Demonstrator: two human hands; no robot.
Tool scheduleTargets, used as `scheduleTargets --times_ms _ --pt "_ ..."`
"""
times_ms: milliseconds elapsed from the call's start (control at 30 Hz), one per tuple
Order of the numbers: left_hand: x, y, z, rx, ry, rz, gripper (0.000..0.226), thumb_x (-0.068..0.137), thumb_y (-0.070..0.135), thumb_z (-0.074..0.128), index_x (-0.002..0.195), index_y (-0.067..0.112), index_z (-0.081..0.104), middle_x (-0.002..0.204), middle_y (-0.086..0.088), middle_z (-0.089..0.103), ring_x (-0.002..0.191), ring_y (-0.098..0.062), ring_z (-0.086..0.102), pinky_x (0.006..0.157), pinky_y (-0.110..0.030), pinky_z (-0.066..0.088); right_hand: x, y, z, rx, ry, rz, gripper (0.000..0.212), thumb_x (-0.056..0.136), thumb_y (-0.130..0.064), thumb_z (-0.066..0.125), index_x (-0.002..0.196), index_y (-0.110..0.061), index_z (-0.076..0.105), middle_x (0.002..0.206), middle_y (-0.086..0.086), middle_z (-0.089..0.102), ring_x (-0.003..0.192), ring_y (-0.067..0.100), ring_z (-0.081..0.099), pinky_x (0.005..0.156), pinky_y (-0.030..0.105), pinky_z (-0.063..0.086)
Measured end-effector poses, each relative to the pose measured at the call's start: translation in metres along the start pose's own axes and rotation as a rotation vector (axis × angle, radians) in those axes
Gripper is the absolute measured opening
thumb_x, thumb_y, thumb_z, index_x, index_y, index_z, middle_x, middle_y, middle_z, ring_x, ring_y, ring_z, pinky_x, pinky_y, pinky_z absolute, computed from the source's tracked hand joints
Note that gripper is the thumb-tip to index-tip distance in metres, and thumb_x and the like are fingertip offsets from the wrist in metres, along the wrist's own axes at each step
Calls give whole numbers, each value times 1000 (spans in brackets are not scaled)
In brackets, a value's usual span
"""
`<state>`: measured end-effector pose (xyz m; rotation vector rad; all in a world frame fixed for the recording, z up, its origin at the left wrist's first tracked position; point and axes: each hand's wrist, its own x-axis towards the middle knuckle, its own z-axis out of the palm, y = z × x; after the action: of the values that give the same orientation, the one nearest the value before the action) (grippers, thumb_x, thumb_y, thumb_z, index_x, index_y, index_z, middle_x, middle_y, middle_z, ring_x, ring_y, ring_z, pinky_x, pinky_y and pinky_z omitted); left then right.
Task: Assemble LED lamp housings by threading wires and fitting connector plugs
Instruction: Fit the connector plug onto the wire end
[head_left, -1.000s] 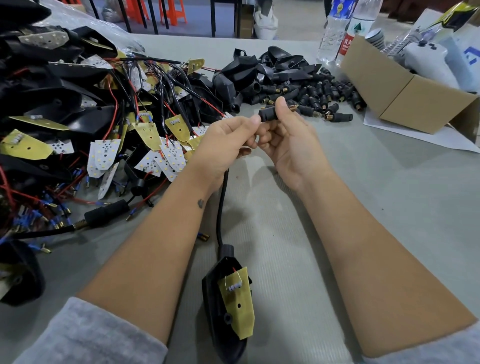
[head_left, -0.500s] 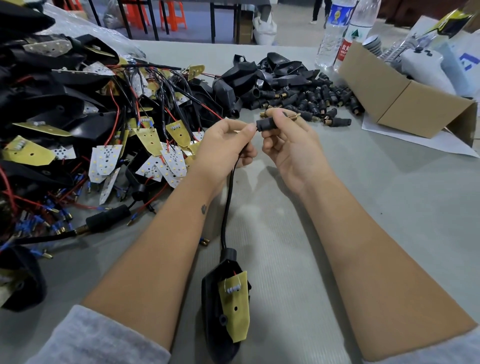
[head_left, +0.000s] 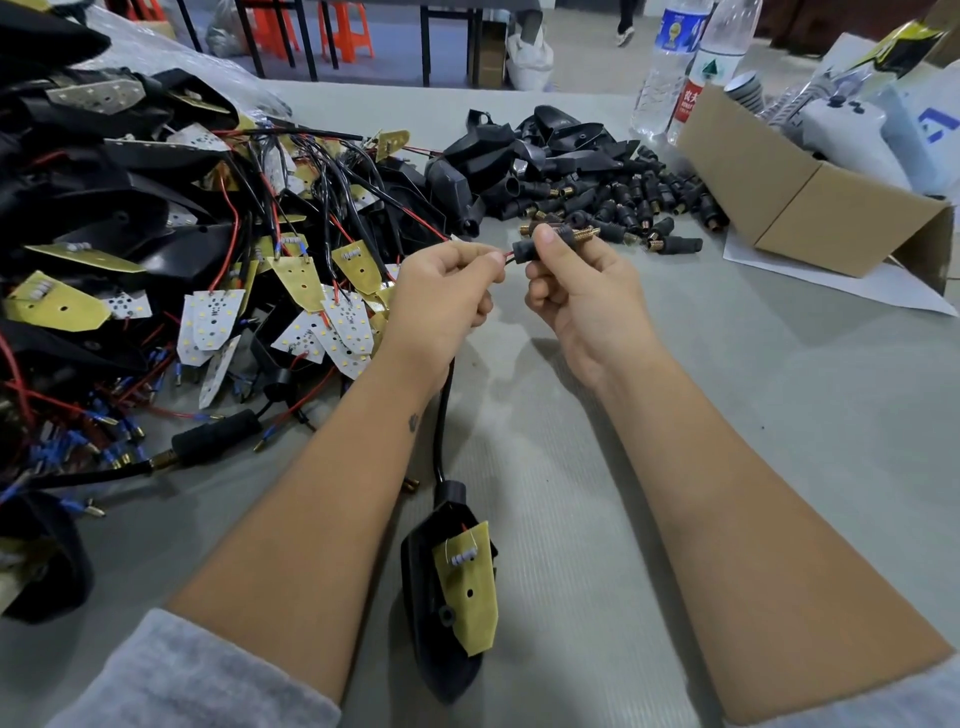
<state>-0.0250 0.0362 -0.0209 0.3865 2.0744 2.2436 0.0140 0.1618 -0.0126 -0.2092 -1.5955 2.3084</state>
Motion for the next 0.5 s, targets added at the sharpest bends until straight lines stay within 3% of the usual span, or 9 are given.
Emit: scheduleTargets --times_ms 500 --pt "-2 -3 -1 151 -7 97 7 93 13 64 93 12 71 74 4 64 55 0 50 56 -15 41 -1 3 0 -118 18 45 19 91 -24 68 78 -13 58 55 -3 57 46 8 46 51 21 43"
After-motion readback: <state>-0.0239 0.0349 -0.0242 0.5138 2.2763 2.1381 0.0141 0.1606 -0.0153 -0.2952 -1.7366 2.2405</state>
